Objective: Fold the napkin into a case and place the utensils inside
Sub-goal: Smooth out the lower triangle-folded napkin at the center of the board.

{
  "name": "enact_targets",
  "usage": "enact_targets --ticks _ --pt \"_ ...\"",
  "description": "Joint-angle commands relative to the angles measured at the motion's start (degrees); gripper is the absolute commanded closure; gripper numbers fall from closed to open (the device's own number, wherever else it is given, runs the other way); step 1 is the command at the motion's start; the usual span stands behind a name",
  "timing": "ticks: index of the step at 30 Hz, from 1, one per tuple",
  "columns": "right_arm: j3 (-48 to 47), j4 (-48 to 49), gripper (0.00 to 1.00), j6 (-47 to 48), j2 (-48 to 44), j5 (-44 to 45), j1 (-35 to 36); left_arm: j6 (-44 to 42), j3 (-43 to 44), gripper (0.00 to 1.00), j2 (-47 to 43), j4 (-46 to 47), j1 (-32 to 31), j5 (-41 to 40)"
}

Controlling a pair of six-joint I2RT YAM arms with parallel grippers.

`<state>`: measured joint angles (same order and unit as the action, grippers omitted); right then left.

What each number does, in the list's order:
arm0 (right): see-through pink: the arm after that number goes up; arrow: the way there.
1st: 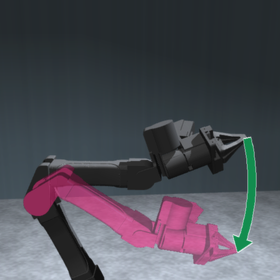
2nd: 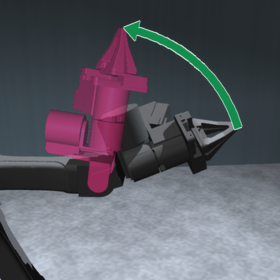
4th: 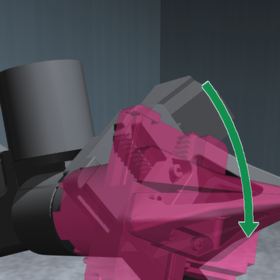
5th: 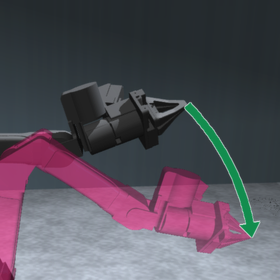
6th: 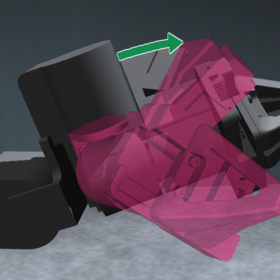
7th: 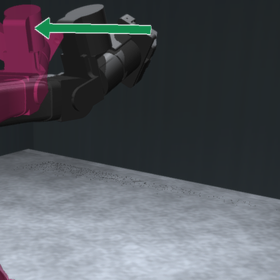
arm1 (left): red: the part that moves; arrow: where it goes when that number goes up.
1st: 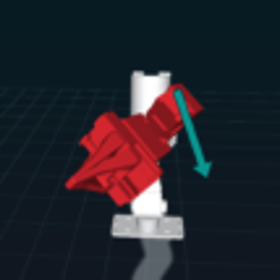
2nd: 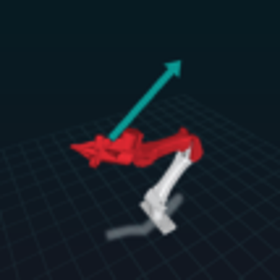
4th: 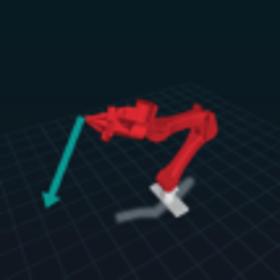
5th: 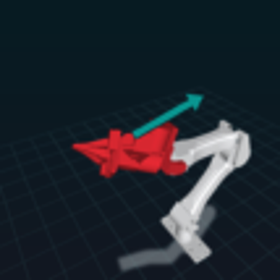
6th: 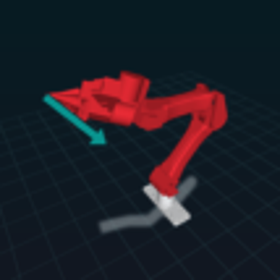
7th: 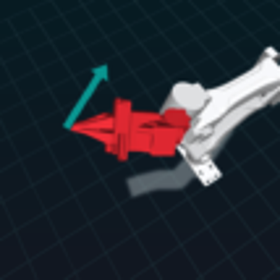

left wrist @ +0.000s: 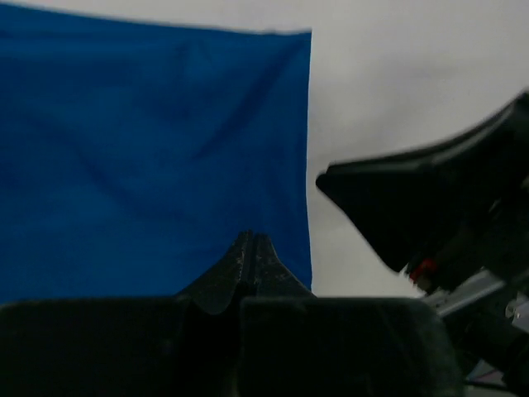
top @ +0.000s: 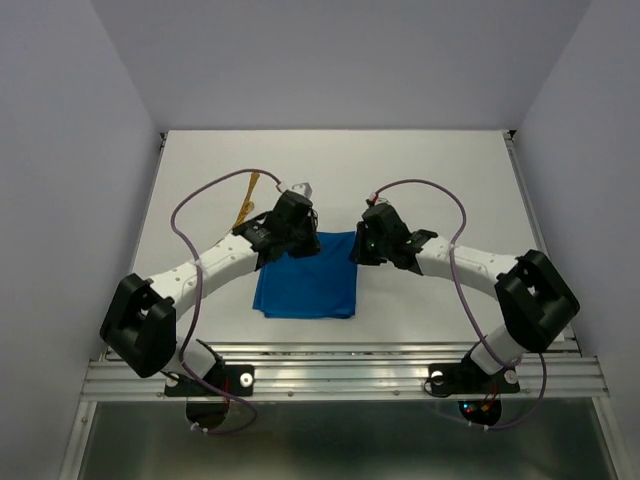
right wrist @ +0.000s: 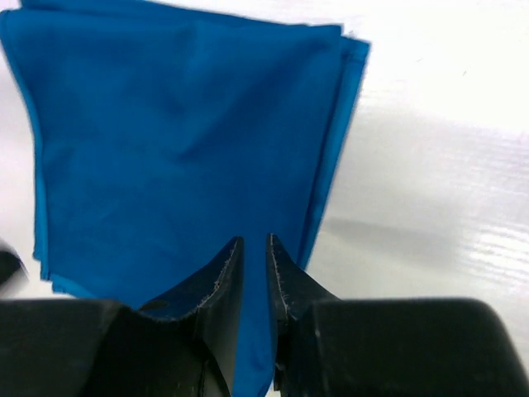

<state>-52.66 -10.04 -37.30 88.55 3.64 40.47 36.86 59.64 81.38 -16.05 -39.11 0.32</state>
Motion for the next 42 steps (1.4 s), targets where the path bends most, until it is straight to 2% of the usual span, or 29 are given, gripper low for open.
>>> enact_targets --ticks 1,3,9,19,29,35,42 --pt "-3.3 -1.0 0.78 1.7 2.8 -3.2 -2.1 3.5 -6.7 1.0 -4.4 7.0 -4.1 6.8" --pt "-4.2 -1.0 0.78 2.1 4.0 -5.6 -2.1 5.4 -11.8 1.0 -5.1 11.1 -6.9 10.3" --pt "-4.6 -0.9 0.78 1.8 6.8 -6.4 -2.1 6.4 -15.3 1.0 -2.9 18.1 -11.7 15.9" --pt "-5.4 -1.0 0.79 2.4 10.1 -5.7 -2.1 4.8 -16.8 1.0 6.3 24.6 -14.1 15.3" --pt "-5.6 -1.1 0.78 2.5 9.4 -5.8 -2.7 3.0 -16.0 1.0 14.2 26.1 -15.3 15.3" --pt "-6.7 -2.2 0.78 2.6 7.2 -4.6 -2.7 1.3 -13.2 1.0 10.7 21.8 -15.3 13.8" --pt "-7.6 -2.1 0.75 2.1 4.0 -0.4 -3.7 -0.6 -10.2 1.0 -0.2 13.5 -13.6 10.4"
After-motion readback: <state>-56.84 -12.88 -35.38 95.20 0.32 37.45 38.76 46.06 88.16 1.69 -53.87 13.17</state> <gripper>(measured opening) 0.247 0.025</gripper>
